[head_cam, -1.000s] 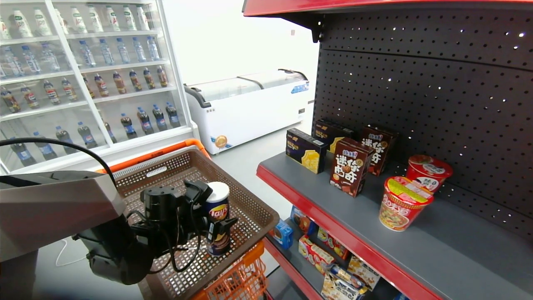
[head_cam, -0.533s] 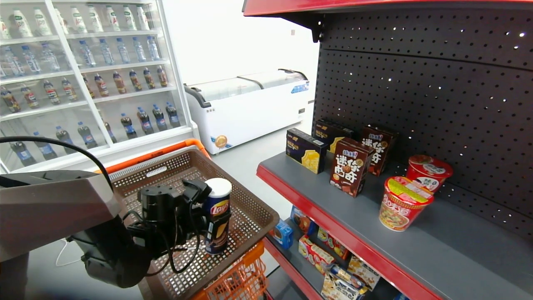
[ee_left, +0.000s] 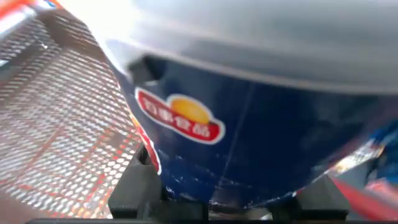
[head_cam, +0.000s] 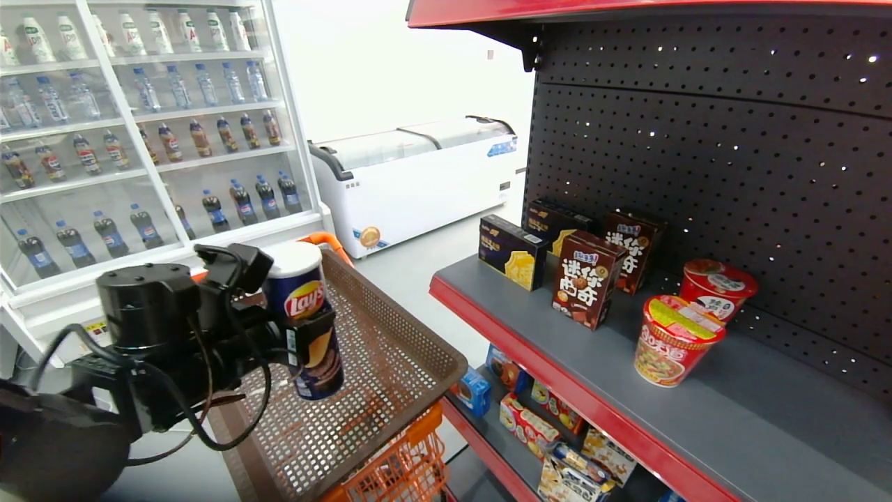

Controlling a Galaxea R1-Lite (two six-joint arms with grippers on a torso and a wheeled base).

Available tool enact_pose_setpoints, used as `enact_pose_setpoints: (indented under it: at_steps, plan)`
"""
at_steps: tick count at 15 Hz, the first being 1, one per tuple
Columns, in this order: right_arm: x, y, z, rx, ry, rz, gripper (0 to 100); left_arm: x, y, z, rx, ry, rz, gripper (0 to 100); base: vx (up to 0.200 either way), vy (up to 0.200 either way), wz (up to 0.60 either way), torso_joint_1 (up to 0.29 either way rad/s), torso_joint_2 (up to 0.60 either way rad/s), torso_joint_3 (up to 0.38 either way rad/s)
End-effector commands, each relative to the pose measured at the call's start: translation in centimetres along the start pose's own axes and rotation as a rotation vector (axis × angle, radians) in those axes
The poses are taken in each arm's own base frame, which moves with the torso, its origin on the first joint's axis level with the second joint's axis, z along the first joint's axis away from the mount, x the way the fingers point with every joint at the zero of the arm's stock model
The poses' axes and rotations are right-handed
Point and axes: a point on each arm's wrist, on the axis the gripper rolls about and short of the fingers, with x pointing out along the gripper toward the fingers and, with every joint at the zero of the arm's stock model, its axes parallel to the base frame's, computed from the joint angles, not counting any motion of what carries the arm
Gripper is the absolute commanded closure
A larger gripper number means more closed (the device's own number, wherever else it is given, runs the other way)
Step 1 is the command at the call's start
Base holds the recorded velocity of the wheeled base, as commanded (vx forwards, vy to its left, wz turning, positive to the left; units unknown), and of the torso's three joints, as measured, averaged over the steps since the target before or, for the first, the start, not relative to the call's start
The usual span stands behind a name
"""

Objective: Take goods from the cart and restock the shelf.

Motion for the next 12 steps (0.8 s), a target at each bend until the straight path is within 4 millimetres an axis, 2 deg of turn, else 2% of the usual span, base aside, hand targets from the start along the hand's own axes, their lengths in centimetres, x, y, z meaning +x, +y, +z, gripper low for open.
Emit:
enact_pose_setpoints:
  at_steps: [1,3,4,5,10,12]
  plan:
    - [0.0,0.0,0.0,0.000,0.000,0.001,0,-7.6,-1.1,4.5,-0.033,-0.182,0.035,100,0.000,0.000,0.00,0.000,0.00,0.000]
    - [0.0,0.0,0.0,0.000,0.000,0.001,0,-10.9,-1.6,4.1,0.012,-0.227,0.036,100,0.000,0.000,0.00,0.000,0.00,0.000]
    - [0.0,0.0,0.0,0.000,0.000,0.001,0,-11.2,-1.7,4.0,0.015,-0.230,0.036,100,0.000,0.000,0.00,0.000,0.00,0.000]
    - [0.0,0.0,0.0,0.000,0.001,0.001,0,-13.1,-2.0,2.5,0.038,-0.226,0.036,100,0.000,0.000,0.00,0.000,0.00,0.000]
    - [0.0,0.0,0.0,0.000,0.000,0.001,0,-17.9,-2.8,0.1,0.104,-0.280,0.040,100,0.000,0.000,0.00,0.000,0.00,0.000]
    - [0.0,0.0,0.0,0.000,0.000,0.001,0,-22.0,-3.3,-2.3,0.113,-0.242,0.041,100,0.000,0.000,0.00,0.000,0.00,0.000]
